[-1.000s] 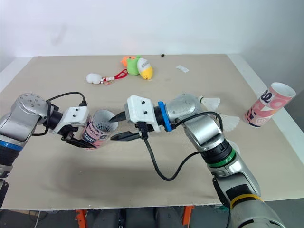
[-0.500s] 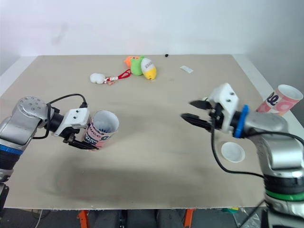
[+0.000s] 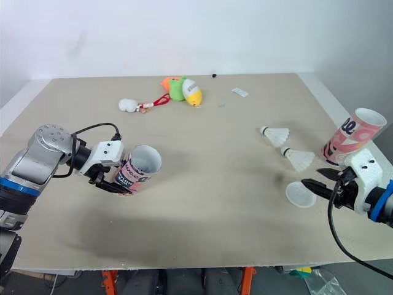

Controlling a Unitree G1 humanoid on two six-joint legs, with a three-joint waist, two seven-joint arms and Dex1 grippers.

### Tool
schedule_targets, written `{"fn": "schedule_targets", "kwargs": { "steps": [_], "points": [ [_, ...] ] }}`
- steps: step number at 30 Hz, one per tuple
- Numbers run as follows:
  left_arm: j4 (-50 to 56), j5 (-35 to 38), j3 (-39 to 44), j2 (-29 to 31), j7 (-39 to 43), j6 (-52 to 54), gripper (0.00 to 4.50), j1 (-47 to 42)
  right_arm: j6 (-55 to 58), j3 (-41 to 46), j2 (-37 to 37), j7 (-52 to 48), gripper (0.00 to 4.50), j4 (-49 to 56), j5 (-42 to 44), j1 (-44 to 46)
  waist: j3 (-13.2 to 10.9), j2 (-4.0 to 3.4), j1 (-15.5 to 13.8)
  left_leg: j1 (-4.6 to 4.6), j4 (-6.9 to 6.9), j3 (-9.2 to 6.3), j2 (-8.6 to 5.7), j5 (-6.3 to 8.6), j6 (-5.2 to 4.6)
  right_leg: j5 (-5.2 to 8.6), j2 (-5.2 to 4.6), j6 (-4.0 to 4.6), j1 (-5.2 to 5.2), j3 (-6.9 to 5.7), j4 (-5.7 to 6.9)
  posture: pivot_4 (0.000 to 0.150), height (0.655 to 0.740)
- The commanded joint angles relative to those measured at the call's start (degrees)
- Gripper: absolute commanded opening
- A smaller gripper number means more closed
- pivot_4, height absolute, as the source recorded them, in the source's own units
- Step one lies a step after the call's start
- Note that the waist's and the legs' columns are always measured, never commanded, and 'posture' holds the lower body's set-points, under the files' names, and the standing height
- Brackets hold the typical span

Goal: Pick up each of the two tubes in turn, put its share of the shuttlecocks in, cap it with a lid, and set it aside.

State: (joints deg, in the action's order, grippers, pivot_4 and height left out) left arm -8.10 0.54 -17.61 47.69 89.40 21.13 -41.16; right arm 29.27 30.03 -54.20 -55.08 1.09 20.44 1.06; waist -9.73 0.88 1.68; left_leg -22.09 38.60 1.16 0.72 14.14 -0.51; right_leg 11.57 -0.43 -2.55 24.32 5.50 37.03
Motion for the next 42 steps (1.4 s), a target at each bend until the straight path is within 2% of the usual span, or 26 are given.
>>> {"fn": "schedule_targets", "kwargs": {
  "steps": [1, 16, 19, 22, 24, 27, 33, 37, 42],
  "points": [
    [0.18, 0.28, -2.06, -0.53, 0.69, 0.36, 3.22, 1.69, -2.33, -3.22, 0.93, 2.10, 2.82, -6.43, -1.00, 5.46, 0.00, 0.02, 0.00, -0.01, 0.00, 0.00, 0.00, 0.00, 0.00, 0.02, 0.02, -0.03, 0.00, 0.02, -0.02, 0.150, 0.7323],
    [2.74, 0.85, -1.00, 1.42, 0.53, 2.18, 3.22, 3.01, -8.00, -16.38, 6.29, 5.11, 2.82, -22.13, -5.98, 21.99, 0.01, -0.01, 0.67, -0.05, -0.05, 0.11, -0.05, 0.12, -0.18, 0.14, 0.02, -0.17, 0.04, 0.23, -0.03, 0.150, 0.7323],
    [3.26, 0.89, -0.82, 1.63, 0.46, 2.56, 3.22, 3.10, -9.01, -17.40, 6.70, 6.22, 2.10, -24.08, -7.19, 23.40, 0.01, -0.01, 0.81, -0.04, -0.06, 0.14, -0.05, 0.13, -0.19, 0.14, 0.01, -0.19, 0.04, 0.27, -0.02, 0.150, 0.7323],
    [3.63, 0.92, -0.69, 1.81, 0.43, 2.79, 3.22, 3.22, -9.48, -16.55, 5.70, 5.31, 0.70, -23.38, -6.34, 22.57, 0.01, -0.01, 0.82, -0.08, -0.06, 0.11, -0.06, 0.14, -0.20, 0.13, 0.01, -0.30, 0.04, 0.25, -0.03, 0.150, 0.7323],
    [3.83, 0.97, -0.67, 1.99, 0.43, 2.88, 3.22, 3.42, -9.35, -15.45, 4.67, 4.26, 0.13, -21.26, -5.37, 21.63, 0.01, -0.01, 0.85, -0.07, -0.06, 0.14, -0.06, 0.19, -0.28, 0.11, 0.01, -0.40, 0.04, 0.29, -0.03, 0.150, 0.7323],
    [4.17, 1.08, -0.68, 2.19, 0.43, 3.09, 3.22, 3.73, -8.32, -13.95, 3.11, 1.40, 0.13, -15.48, -2.73, 19.85, 0.01, -0.03, 0.86, -0.07, -0.06, 0.13, -0.06, 0.24, -0.35, 0.14, 0.01, -0.42, 0.04, 0.28, -0.02, 0.150, 0.7323],
    [3.46, 0.97, -1.18, 1.76, 0.45, 2.73, 3.22, 3.19, 0.03, -14.90, 0.91, -7.84, 0.13, 11.56, 11.48, 18.00, 0.02, -0.12, 1.06, -0.04, -0.08, 0.11, -0.02, 0.28, -0.42, 0.16, 0.10, -0.43, 0.07, 0.31, 0.01, 0.150, 0.7323],
    [2.77, 0.88, -1.49, 1.48, 0.45, 2.36, 3.22, 2.71, 3.59, -24.63, 3.80, -9.21, 0.13, 23.83, 15.83, 25.55, 0.01, -0.08, 1.09, -0.01, -0.05, -0.02, 0.01, 0.27, -0.41, 0.15, 0.14, -0.40, 0.04, 0.21, 0.03, 0.150, 0.7323],
    [1.42, 0.68, -1.91, 0.85, 0.44, 2.00, 3.22, 1.74, 3.11, -38.59, 9.70, -9.53, 0.13, 20.55, 8.71, 39.52, 0.01, -0.07, 0.89, -0.07, -0.02, 0.00, 0.01, 0.27, -0.40, 0.25, 0.06, -0.21, 0.07, 0.23, 0.02, 0.150, 0.7323]
  ]
}}
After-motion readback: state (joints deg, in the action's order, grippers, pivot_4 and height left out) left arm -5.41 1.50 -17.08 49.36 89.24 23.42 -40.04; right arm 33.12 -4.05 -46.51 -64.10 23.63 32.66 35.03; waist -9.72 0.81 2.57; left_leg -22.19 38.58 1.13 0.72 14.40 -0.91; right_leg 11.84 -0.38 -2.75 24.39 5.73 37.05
